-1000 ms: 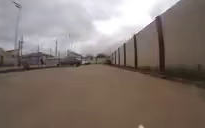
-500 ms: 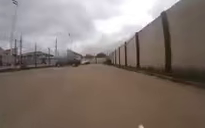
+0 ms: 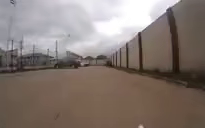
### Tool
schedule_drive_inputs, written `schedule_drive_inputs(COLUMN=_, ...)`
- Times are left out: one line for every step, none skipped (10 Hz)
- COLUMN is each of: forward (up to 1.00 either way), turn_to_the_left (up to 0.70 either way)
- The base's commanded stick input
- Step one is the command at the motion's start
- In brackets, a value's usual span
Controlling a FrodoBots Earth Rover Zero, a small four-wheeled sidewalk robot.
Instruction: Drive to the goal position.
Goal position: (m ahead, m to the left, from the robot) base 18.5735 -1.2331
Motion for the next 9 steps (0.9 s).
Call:
schedule_drive_inputs(forward=1.0, turn_to_the_left=0.0)
schedule_drive_inputs(forward=1.0, turn_to_the_left=0.0)
schedule_drive_inputs(forward=1.0, turn_to_the_left=0.0)
schedule_drive_inputs(forward=1.0, turn_to_the_left=0.0)
schedule_drive_inputs(forward=1.0, turn_to_the_left=0.0)
schedule_drive_inputs(forward=1.0, turn_to_the_left=0.0)
schedule_drive_inputs(forward=1.0, turn_to_the_left=0.0)
schedule_drive_inputs(forward=1.0, turn_to_the_left=0.0)
schedule_drive_inputs(forward=1.0, turn_to_the_left=0.0)
